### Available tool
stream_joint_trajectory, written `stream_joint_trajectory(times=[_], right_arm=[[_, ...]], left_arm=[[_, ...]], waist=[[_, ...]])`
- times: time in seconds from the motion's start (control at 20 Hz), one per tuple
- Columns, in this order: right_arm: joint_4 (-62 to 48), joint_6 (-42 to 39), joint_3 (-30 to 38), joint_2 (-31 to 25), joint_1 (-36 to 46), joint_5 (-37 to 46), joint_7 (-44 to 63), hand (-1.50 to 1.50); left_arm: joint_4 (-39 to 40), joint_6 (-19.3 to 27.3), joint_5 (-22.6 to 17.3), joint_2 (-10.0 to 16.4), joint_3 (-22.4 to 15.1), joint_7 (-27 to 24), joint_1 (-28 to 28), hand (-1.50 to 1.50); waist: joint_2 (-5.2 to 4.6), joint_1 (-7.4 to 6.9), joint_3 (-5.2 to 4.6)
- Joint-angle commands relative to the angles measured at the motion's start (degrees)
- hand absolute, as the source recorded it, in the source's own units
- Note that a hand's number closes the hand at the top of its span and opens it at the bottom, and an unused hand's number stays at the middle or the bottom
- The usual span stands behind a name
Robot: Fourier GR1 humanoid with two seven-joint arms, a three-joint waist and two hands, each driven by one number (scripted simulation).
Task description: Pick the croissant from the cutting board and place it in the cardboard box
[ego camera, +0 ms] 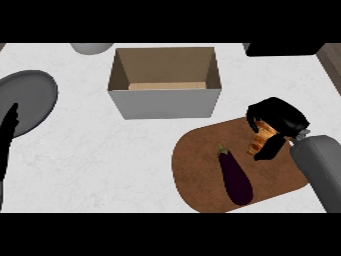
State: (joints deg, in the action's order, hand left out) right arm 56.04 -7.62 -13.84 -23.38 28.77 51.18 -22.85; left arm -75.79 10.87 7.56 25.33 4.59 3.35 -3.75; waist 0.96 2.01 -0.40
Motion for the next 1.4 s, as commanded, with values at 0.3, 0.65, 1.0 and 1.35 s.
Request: stream_joint_trajectory(times=[0.3,0.65,1.0,1.35], right_arm=[[4.7,16.2,11.7,5.8,-9.5,4.5,40.6,1.50],[24.1,20.2,3.6,13.9,-4.1,18.6,59.1,1.50],[40.5,6.5,-10.5,23.1,-0.9,28.7,82.6,1.50],[32.4,7.0,-8.4,23.3,18.2,21.1,94.9,1.50]], left_arm=[[0.7,1.7,-0.5,1.3,3.2,1.2,3.5,0.00],[0.4,0.4,-0.3,0.7,1.7,0.7,2.3,0.00],[-0.1,-2.1,-1.2,1.3,1.5,-1.0,1.4,0.00],[-0.9,-1.2,1.0,-1.0,-0.5,0.7,-1.8,0.00]], waist=[[2.42,6.28,-0.27],[1.61,3.51,-0.25],[0.10,-0.83,0.18],[-1.06,-3.29,0.36]])
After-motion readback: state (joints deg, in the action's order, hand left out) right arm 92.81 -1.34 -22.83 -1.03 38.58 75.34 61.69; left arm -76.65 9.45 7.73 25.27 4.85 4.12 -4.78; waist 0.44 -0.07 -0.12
